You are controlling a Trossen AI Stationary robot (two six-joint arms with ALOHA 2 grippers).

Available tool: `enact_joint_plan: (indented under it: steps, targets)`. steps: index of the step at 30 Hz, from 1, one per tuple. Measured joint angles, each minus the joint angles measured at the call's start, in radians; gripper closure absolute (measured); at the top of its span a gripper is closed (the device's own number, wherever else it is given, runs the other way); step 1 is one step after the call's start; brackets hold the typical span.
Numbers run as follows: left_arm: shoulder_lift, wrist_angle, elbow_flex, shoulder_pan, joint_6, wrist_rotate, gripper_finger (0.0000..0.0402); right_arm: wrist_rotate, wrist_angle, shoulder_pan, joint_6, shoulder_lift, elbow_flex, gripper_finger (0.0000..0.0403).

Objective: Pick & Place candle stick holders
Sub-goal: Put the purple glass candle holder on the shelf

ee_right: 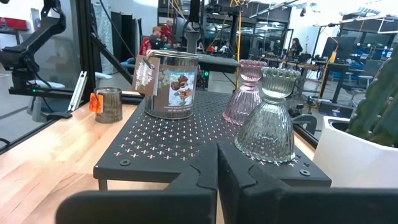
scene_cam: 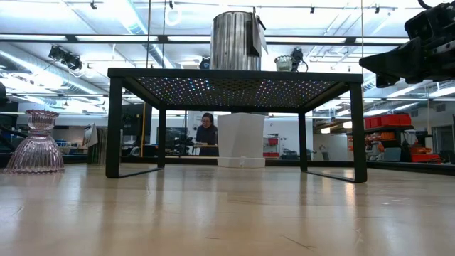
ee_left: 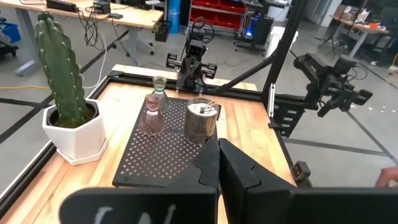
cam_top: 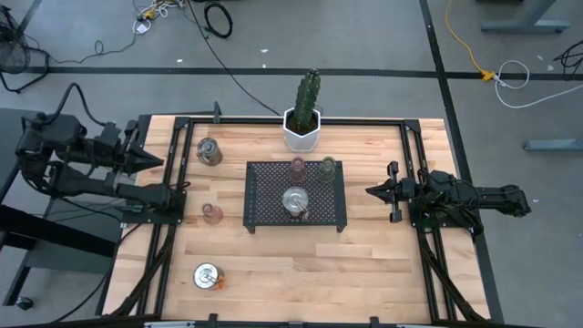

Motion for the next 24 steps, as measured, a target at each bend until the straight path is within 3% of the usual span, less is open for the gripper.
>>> enact_joint_plan:
  steps: [24]
  targets:
    - [0.065,-0.007,0.011,0.0,-0.004,0.004,0.0399,0.0,0.0,0.0,0.0,0.0,0.0,0.0401]
